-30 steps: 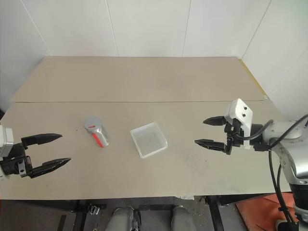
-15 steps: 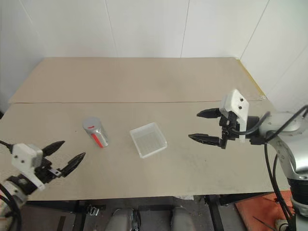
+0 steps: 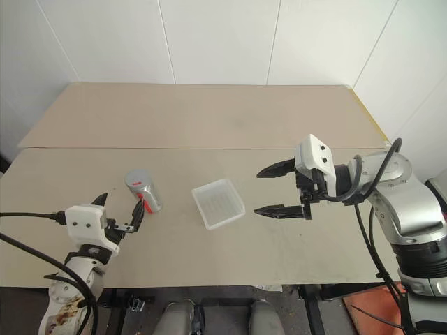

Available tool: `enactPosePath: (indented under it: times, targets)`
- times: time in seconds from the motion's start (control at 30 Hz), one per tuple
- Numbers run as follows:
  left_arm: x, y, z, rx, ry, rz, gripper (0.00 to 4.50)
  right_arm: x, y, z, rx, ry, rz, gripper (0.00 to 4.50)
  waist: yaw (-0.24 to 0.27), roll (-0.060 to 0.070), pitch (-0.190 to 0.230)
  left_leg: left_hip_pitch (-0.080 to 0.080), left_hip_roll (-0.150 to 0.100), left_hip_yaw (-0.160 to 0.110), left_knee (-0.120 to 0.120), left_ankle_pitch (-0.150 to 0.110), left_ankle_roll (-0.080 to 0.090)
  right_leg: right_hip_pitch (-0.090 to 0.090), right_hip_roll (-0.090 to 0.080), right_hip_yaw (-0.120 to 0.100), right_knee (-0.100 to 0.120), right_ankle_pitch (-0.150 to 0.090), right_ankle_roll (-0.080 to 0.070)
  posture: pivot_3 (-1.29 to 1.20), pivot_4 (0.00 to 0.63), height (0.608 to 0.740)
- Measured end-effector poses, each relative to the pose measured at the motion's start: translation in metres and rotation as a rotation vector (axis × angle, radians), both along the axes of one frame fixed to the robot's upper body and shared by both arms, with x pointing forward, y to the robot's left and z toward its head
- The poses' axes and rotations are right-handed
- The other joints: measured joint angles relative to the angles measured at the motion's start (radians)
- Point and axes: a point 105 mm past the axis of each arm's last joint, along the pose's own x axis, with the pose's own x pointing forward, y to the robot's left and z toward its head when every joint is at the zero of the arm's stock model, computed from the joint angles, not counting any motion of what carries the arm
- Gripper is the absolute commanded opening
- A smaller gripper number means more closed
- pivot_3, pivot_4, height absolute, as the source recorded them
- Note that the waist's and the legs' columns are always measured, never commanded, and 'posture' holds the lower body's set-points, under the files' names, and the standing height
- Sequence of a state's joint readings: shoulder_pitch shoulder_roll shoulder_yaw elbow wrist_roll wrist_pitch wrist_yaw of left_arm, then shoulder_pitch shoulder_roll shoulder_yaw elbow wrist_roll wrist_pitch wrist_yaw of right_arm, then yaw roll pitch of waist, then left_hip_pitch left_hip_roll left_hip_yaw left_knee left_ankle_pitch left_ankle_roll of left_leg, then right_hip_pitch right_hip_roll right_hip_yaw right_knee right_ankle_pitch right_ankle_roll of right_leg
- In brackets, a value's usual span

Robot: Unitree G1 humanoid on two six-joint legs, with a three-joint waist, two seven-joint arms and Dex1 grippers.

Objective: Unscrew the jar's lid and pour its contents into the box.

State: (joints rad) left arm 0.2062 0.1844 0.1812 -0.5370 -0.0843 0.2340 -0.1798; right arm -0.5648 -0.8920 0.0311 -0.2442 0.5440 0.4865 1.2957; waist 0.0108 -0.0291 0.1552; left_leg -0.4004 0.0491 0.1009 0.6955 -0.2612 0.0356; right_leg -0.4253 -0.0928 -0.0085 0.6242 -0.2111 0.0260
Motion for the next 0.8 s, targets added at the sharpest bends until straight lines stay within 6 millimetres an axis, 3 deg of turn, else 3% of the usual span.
enactPosePath:
  times: [0.6, 0.8]
  targets:
    - [0.014, -0.023, -0.003, -0.021, -0.017, -0.062, 4.49, -0.005, 0.001, -0.002, 0.003, -0.015, 0.022, 4.5, 0.0, 0.0, 0.0, 0.0, 0.0, -0.001, 0.0, 0.0, 0.0, 0.0, 0.0, -0.001, 0.0, 0.0, 0.0, 0.0, 0.15, 0.74]
    - [0.017, -0.035, -0.007, -0.04, -0.019, -0.013, 4.49, -0.008, 0.002, 0.001, 0.015, -0.021, 0.04, 4.5, 0.001, 0.0, 0.0, 0.0, 0.0, -0.001, 0.0, 0.0, 0.0, 0.0, 0.0, -0.001, 0.0, 0.0, 0.0, 0.0, 0.15, 0.74]
